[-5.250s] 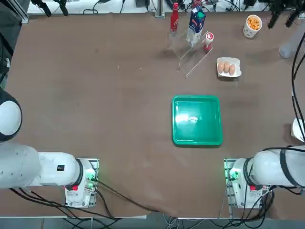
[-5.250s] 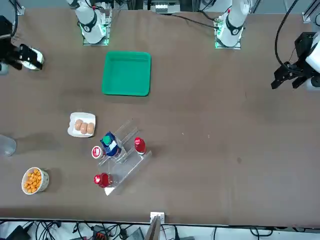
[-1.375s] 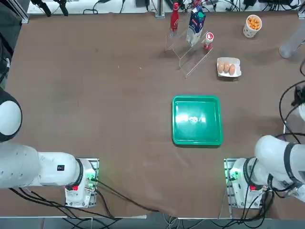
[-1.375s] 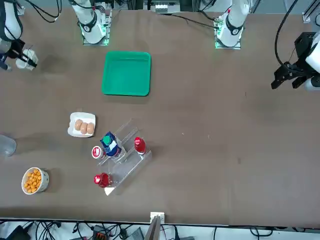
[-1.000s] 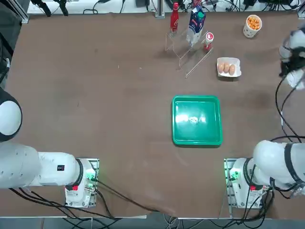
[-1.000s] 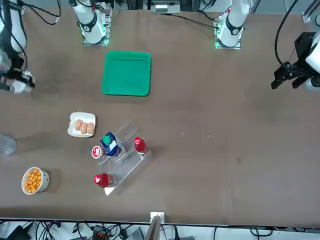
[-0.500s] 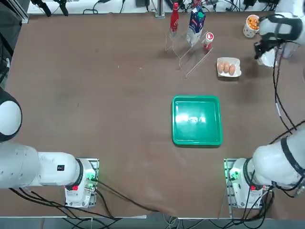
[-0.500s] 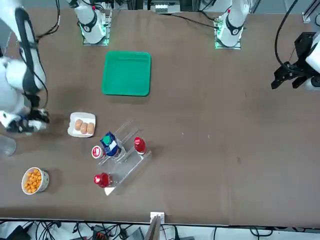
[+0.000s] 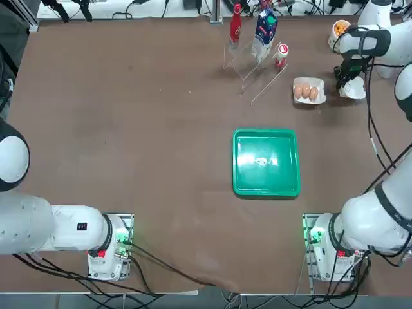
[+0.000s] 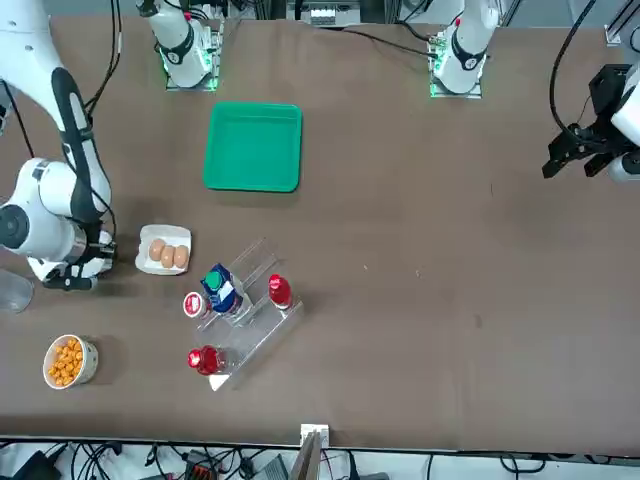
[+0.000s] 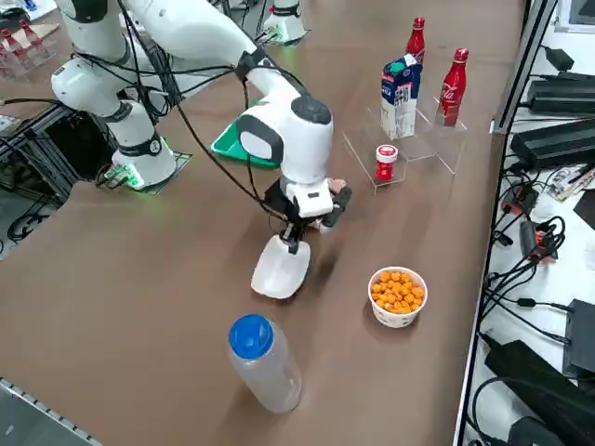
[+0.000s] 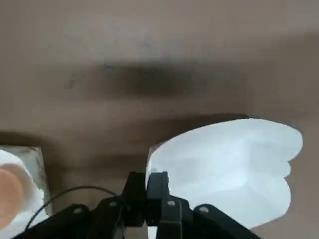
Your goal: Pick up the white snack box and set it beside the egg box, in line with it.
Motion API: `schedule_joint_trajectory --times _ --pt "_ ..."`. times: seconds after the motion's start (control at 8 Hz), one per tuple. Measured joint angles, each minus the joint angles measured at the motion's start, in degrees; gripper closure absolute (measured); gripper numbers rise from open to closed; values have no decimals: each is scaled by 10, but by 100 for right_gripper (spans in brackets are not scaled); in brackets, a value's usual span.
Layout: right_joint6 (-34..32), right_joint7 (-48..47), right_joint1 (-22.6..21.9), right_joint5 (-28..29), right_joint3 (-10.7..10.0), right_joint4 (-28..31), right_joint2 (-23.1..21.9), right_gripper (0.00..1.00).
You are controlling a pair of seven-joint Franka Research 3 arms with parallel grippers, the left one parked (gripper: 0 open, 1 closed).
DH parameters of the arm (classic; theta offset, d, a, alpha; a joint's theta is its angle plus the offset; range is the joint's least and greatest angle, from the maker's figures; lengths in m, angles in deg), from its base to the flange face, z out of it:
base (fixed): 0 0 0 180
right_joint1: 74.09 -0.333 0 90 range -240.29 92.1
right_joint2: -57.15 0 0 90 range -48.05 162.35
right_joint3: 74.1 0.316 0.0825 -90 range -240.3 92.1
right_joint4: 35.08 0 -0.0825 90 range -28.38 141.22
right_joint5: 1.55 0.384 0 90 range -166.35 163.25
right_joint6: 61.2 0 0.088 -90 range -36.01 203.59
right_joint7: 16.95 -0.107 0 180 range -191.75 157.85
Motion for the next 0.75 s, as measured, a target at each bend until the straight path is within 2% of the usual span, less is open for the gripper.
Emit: schedule_joint_trajectory --times 0.38,0.75 --pt "-41 -21 0 0 -3 -1 0 98" --pt "-49 -26 0 0 -3 0 6 98"
